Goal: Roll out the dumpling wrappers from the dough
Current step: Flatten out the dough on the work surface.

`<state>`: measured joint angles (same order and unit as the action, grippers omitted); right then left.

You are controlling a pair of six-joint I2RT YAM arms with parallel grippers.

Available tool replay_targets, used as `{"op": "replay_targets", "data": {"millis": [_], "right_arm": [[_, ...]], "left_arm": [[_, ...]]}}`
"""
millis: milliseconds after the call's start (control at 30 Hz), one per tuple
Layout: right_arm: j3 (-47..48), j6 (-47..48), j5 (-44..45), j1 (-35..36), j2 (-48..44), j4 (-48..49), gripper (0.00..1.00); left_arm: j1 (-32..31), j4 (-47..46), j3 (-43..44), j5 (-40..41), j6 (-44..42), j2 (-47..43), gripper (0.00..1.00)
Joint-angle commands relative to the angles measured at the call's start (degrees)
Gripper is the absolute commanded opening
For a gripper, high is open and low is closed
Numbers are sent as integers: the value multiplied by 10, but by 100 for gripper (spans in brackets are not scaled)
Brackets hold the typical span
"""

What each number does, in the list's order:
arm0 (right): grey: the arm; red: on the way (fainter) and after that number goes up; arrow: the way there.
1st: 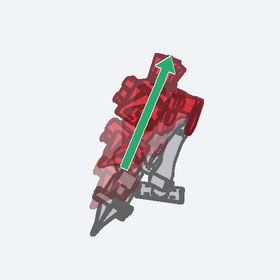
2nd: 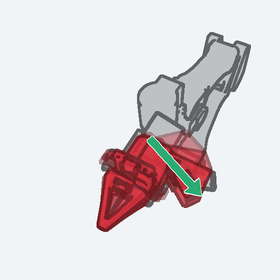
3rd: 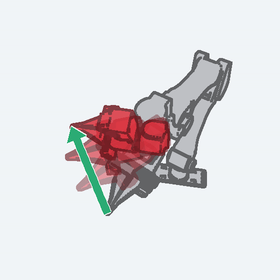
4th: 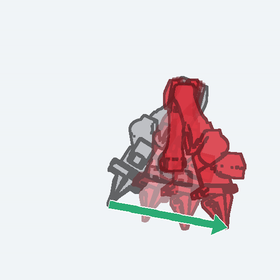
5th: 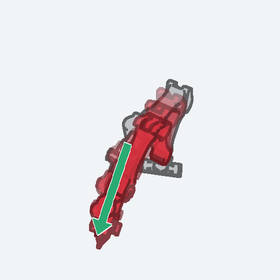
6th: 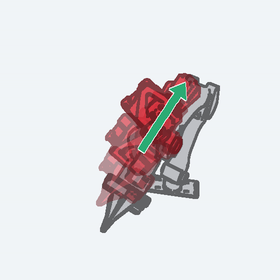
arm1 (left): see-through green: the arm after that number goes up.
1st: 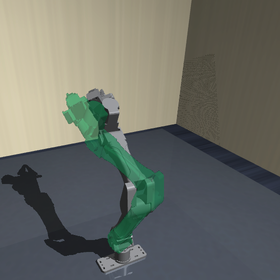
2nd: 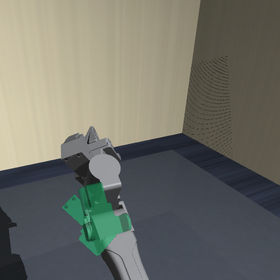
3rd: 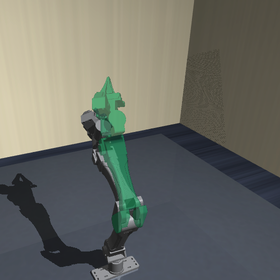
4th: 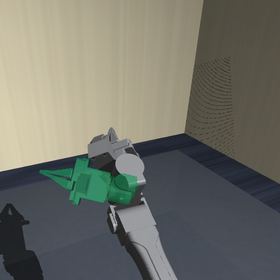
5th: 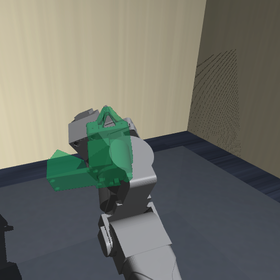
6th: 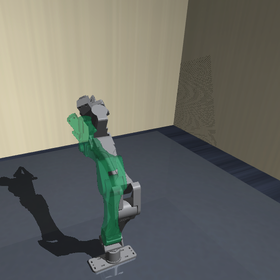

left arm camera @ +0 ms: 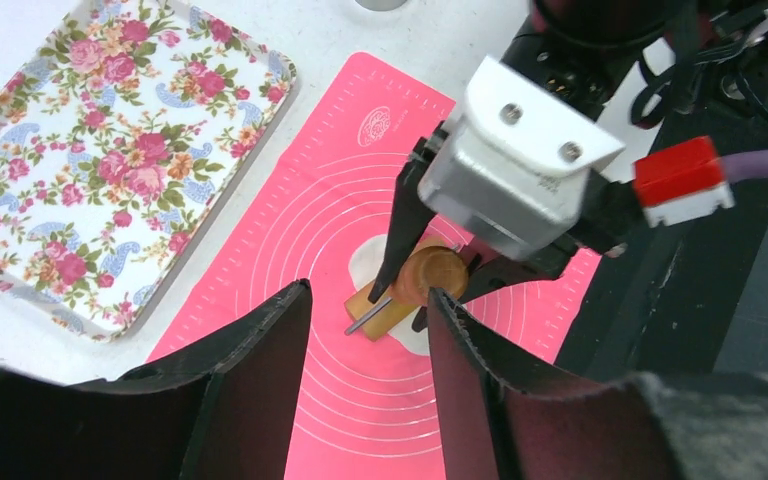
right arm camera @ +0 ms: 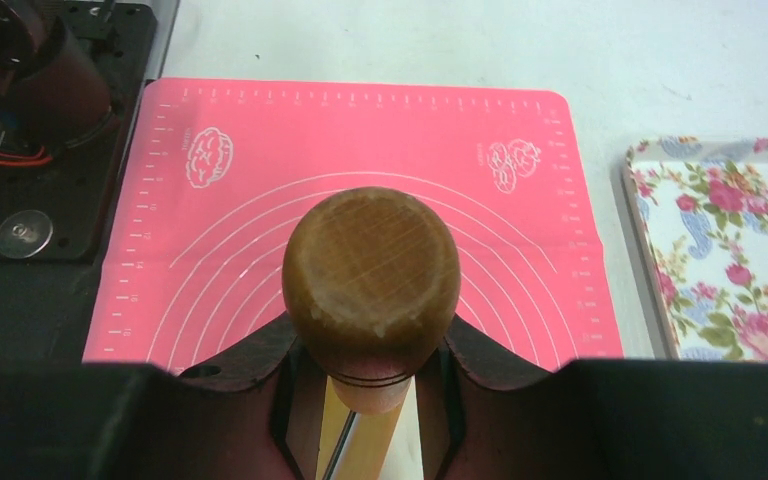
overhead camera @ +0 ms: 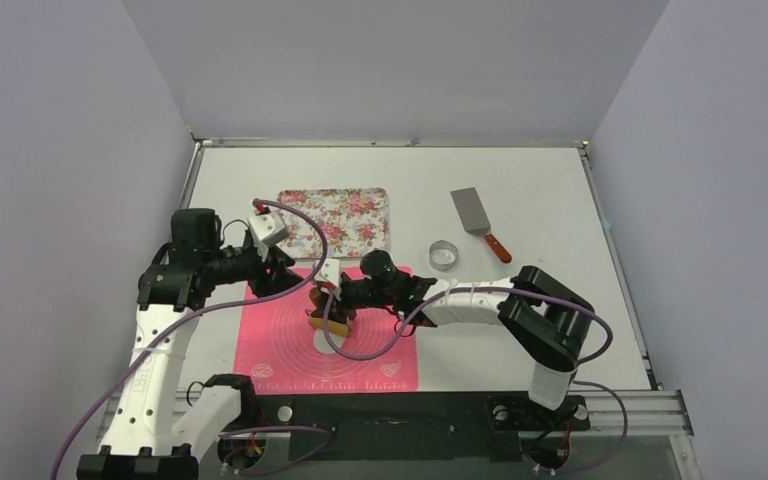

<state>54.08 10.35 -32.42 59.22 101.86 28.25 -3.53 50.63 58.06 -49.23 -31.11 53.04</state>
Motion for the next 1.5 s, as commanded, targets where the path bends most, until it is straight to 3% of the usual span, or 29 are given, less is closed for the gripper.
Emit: {"op": "replay_targets", "data": {"millis": [0,133,333,600,867,1233,1467], "right_arm": [[62,19,-97,0,26,3,0],[110,36,-157,0,31,-39,0],[201,175,-238,-12,53,-255,0],[232,223,-277,-18,110,-338,0],[183,286,-272,-12,102,-442,0],[137,297,-260,31,96,-488,0],[138,278,-217,17,80,-440,0]], "left_arm": [[8,77,42,13,9,-13,45],[18,107,58,-13,-2,-18,47],[41,117,75,-62,-11,-23,48],[73,112,56,-78,-7,-29,48],[91,75,34,-76,19,-32,48],[96,71,26,-39,22,-47,48],[96,65,22,-35,18,-47,48]]}}
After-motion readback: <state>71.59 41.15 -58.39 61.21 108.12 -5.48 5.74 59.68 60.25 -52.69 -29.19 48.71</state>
